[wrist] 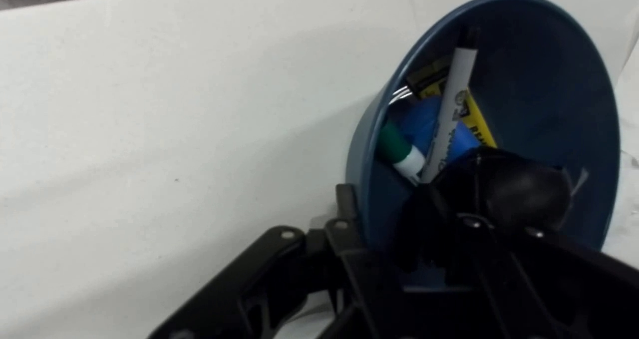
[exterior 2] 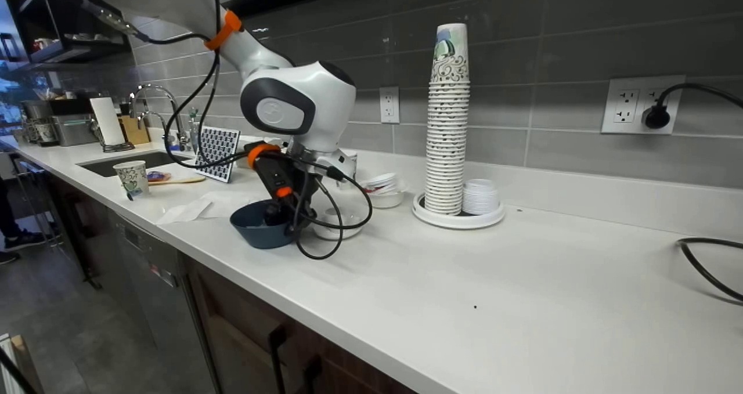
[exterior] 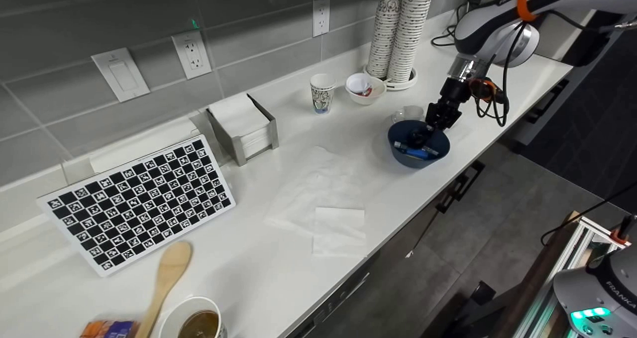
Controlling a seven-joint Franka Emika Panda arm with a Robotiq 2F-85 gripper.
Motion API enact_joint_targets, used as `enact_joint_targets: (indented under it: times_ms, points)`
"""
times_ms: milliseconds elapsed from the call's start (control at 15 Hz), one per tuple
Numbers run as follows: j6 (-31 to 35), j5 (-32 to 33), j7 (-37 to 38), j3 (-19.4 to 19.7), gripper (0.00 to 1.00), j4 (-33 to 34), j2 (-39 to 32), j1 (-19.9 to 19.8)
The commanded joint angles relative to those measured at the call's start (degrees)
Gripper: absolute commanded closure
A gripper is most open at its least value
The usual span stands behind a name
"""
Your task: Put the black object in the blue bowl, then move the bowl backwards
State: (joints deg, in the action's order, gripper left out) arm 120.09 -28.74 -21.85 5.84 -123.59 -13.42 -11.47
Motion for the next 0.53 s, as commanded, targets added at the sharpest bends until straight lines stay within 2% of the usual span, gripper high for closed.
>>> enact_joint_targets:
  times_ms: [0,133,267,467]
  points:
    - [-1.44,1.93,0.45,-0.69,0.93,0.72,0.16,0.27]
    - [-1.4,2.55,0.66,-0.68,1.0,0.81,0.22,0.36]
    - [-1.89,2.64,1.23,-0.87,1.0,0.77,0.6,0.51]
    - [-1.79,0.39,4.42,-2.45,0.99,-1.79,5.35,2.21]
